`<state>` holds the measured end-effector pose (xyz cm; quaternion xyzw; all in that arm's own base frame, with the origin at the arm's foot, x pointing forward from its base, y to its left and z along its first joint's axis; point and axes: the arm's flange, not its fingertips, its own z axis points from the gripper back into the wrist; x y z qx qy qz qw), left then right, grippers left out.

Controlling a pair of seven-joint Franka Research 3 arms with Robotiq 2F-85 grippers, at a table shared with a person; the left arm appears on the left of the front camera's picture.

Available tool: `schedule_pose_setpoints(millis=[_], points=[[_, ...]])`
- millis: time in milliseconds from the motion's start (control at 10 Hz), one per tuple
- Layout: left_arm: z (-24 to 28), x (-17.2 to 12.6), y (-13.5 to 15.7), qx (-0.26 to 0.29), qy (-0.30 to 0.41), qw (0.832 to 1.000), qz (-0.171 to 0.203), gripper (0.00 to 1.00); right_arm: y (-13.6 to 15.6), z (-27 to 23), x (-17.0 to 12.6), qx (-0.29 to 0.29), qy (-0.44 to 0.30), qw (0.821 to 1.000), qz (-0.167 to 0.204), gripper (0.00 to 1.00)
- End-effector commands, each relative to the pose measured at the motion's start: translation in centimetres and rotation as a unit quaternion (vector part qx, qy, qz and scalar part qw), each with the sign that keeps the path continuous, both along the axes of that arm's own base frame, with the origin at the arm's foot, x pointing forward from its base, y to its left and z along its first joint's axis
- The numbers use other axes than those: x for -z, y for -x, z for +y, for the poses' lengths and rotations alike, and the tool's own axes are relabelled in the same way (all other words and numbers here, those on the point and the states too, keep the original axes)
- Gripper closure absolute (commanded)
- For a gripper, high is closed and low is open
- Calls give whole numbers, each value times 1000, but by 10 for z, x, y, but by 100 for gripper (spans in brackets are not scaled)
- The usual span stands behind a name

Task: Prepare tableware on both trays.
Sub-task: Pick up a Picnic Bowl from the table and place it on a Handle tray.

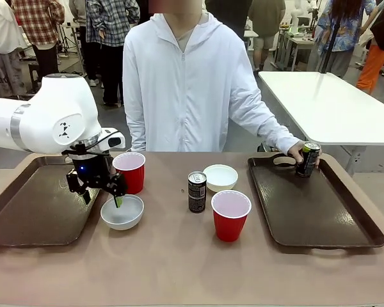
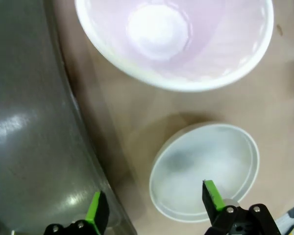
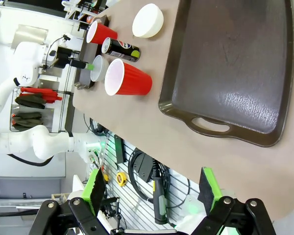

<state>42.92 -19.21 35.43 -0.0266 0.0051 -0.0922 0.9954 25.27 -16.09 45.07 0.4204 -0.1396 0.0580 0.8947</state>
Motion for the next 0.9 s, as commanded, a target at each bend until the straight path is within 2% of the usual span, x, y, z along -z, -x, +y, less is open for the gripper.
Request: schedule_pose_setpoints(millis=[0,100,500,600,700,800], points=[[-2,3,13,0,-5,1000,23,0,0,0,0,-2,-1,1000,0,0],[-5,6,17,-2,-3,999,34,0,0,0,0,-2,-1,1000,0,0],[-5,5,15,7,0,1000,28,38,0,0,0,-2,-1,1000,0,0],[-5,6,13,5,2,1000,27,42,0,0,0,-2,-1,1000,0,0],[-5,6,12,6,4,1000,24,53,0,0,0,-2,-1,1000,0,0],[-5,6,11,7,2,1000,25,60,0,0,0,-2,-1,1000,0,0]])
